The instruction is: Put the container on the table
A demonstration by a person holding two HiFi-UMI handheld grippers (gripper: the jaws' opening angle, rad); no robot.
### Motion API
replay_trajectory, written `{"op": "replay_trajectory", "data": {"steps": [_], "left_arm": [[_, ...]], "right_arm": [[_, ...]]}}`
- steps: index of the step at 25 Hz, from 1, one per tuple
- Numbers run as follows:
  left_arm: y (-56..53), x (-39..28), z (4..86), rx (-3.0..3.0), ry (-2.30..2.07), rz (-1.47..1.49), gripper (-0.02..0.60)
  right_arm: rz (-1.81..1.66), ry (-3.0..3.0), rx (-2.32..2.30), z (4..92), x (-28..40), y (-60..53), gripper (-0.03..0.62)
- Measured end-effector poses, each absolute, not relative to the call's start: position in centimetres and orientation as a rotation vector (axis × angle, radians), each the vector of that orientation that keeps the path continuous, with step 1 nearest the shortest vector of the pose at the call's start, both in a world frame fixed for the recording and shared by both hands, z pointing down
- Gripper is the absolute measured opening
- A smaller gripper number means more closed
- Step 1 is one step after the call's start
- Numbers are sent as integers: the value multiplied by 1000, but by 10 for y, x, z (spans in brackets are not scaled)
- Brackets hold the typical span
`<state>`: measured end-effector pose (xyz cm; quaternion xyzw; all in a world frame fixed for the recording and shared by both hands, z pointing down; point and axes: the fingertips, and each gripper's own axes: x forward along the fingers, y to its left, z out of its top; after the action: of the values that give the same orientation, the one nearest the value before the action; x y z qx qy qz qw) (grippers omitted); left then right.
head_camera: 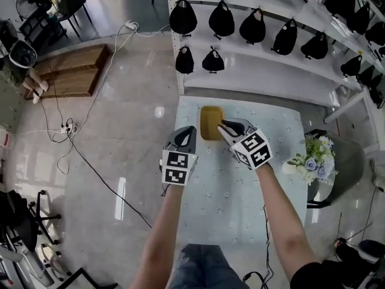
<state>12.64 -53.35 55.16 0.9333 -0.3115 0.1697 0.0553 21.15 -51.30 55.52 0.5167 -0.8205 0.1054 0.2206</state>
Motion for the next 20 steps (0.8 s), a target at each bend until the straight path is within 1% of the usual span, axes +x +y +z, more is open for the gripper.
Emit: {"op": "replay_trajectory", "data": {"steps": [4, 10, 15, 20], "left_arm": [[-517, 119, 483, 2920, -980, 411, 8], [-472, 97, 388, 3020, -1014, 233, 8], [-432, 71, 339, 3044, -1081, 124, 8], [-398, 53, 329, 3069, -1083, 116, 8]], "right_arm": [[238, -2347, 1781, 473, 232, -480, 45], [87, -2348, 2123, 387, 244, -404, 2], [7, -2280, 2279, 355, 248, -337, -2], [-18, -2220, 2382, 342, 257, -287, -2]]}}
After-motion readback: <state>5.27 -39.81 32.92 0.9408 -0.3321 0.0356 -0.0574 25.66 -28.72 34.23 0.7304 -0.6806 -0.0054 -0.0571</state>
